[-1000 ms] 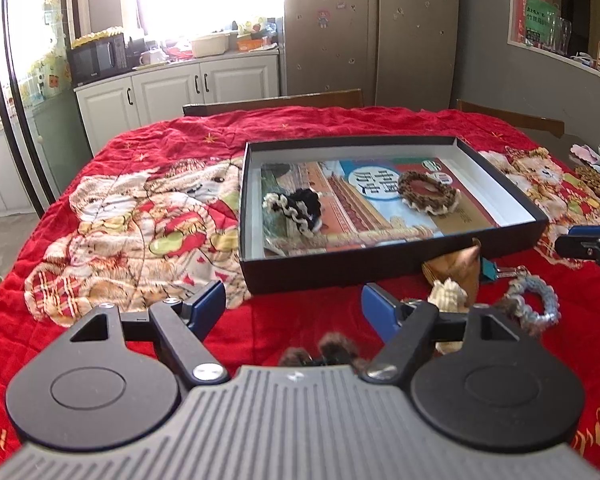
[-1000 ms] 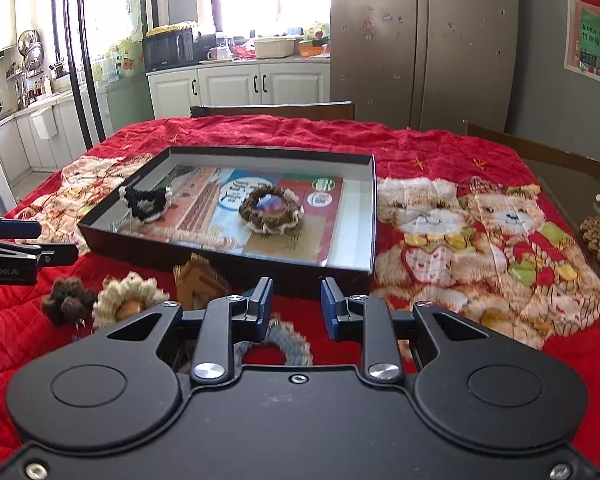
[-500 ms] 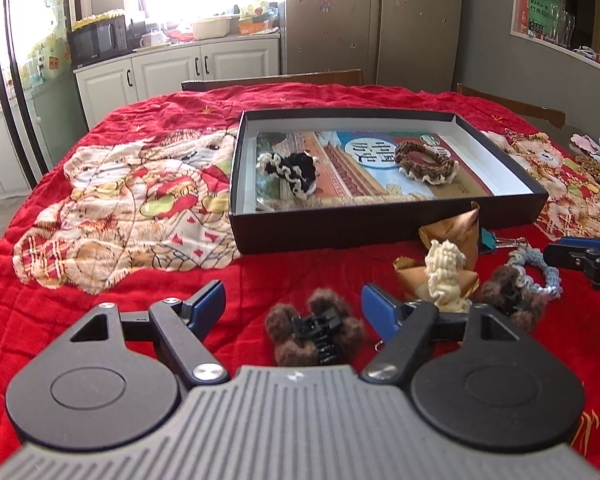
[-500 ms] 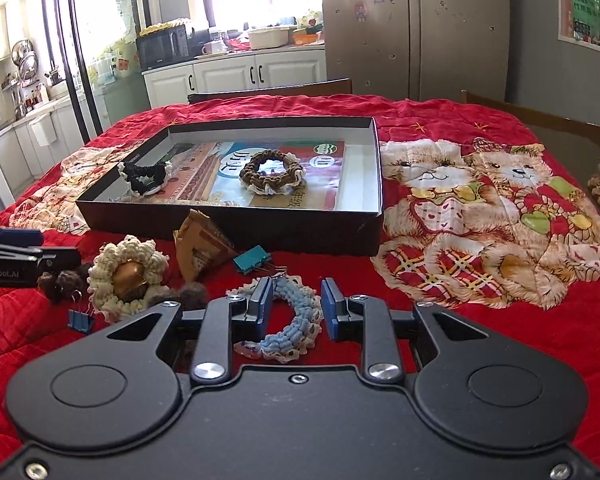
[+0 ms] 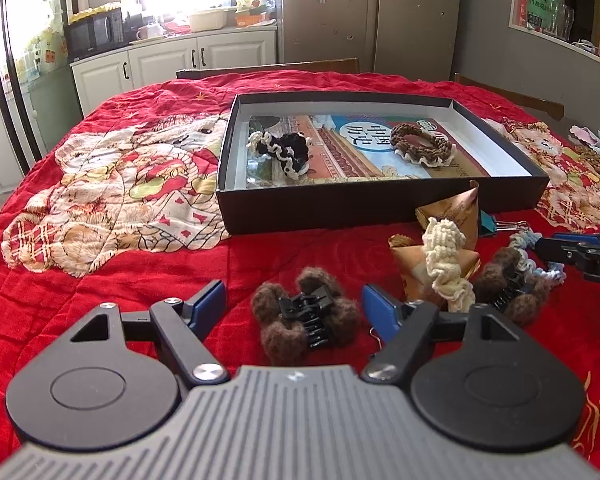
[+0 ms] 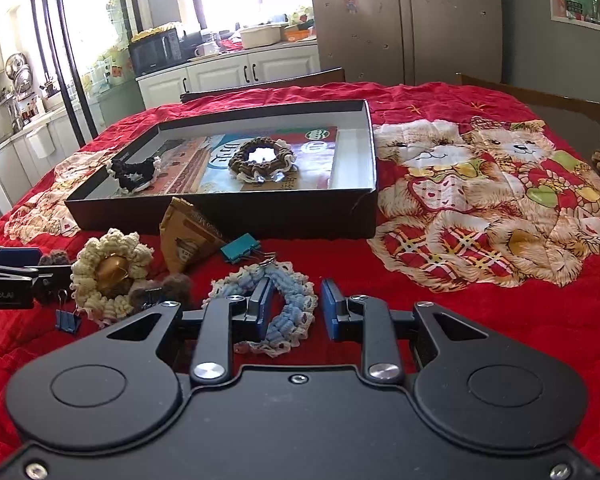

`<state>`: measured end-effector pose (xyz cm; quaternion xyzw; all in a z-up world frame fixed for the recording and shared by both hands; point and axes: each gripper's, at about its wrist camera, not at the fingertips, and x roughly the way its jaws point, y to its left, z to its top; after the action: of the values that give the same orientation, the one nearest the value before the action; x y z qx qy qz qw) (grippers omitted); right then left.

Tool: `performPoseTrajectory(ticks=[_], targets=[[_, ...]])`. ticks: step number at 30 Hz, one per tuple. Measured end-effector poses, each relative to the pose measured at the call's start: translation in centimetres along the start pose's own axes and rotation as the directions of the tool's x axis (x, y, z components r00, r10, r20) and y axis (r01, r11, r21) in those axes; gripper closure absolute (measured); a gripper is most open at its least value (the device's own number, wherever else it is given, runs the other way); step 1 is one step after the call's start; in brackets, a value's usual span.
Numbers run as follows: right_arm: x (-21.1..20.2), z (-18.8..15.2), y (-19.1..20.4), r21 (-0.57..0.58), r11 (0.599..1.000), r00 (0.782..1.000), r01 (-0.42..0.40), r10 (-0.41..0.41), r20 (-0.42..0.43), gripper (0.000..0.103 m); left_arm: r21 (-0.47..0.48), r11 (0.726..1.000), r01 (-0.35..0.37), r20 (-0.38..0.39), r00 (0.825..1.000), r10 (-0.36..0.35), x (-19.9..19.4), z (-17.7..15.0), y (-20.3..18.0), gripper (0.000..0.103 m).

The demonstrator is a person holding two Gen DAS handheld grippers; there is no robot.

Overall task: Organize objects
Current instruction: 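Grasp brown fuzzy claw clip with left tool while right tool grasps blue crochet ring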

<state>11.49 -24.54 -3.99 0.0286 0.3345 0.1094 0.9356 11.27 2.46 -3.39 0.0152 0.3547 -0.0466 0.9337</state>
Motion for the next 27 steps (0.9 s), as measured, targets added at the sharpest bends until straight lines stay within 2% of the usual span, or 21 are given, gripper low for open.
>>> performPoseTrajectory(ticks=[4,14,21,27], targets=[[0.27,-0.14,0.38,-0.018,1.000,1.000,0.000,-0.001,-0.009,0.078,-0.014,1.000,0.002,-0.005,1.000,-0.002,0.09,-0.29,0.26,0.024],[0.67,-0.33,0.38,-0.019,1.000,1.000,0.013,-0.013,-0.019,0.078,-0.046,0.998,0.030,-0.015,0.999,-0.031,0.36,-0.58,0.71,0.046],[0.86,-0.43,0.56,-0.036,0.999,1.000,0.023,-0.024,-0.019,0.078,-0.063,0.997,0.034,-0.011,0.999,-0.035,0.36,-0.63,1.01,0.052],[0.92,-0.48,0.58,-0.032,0.999,0.999,0.032,-0.033,-0.015,0.084,-0.065,0.997,0.039,-0.006,0.999,-0.040,0.27,-0.62,1.04,0.054]])
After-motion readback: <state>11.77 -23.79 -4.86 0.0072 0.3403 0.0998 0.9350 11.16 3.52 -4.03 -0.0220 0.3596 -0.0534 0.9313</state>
